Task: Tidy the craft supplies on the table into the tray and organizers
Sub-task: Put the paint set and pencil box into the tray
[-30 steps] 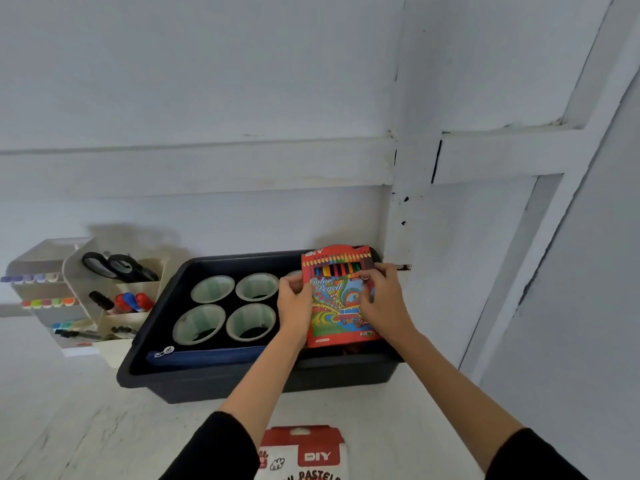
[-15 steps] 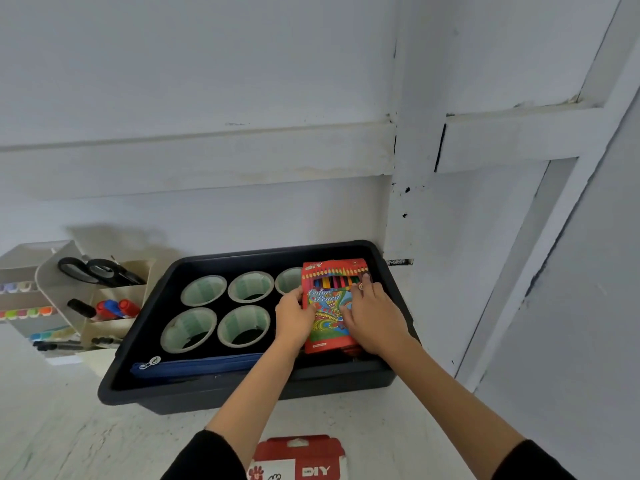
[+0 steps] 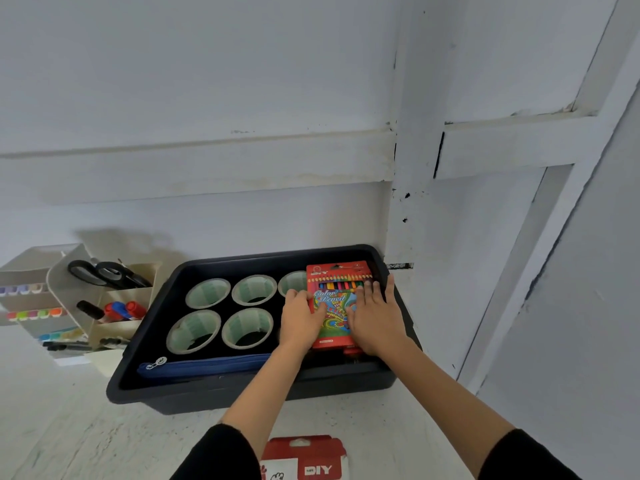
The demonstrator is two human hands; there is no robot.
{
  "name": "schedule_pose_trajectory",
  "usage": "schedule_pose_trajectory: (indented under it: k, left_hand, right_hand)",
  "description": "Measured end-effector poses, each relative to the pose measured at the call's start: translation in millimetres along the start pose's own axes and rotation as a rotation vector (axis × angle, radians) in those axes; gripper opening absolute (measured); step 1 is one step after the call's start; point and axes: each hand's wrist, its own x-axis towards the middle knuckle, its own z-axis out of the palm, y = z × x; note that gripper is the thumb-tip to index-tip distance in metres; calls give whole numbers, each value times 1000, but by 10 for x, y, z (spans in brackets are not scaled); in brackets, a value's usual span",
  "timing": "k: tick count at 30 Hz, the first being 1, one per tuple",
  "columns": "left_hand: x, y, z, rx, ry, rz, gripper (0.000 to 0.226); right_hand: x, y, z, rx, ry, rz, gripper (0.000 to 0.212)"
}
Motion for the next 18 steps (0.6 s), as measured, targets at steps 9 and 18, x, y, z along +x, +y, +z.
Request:
schedule_pose_trajectory:
  k: [9,18]
  left_hand:
    - [-310,311,-199,55,378,440,23]
    - [-1176,-92,-456,-28,338,550,25]
  right_hand:
    - [-259,99,-287,389,493,-19,36]
    - [-1038,-348,-224,627,640,-162,32]
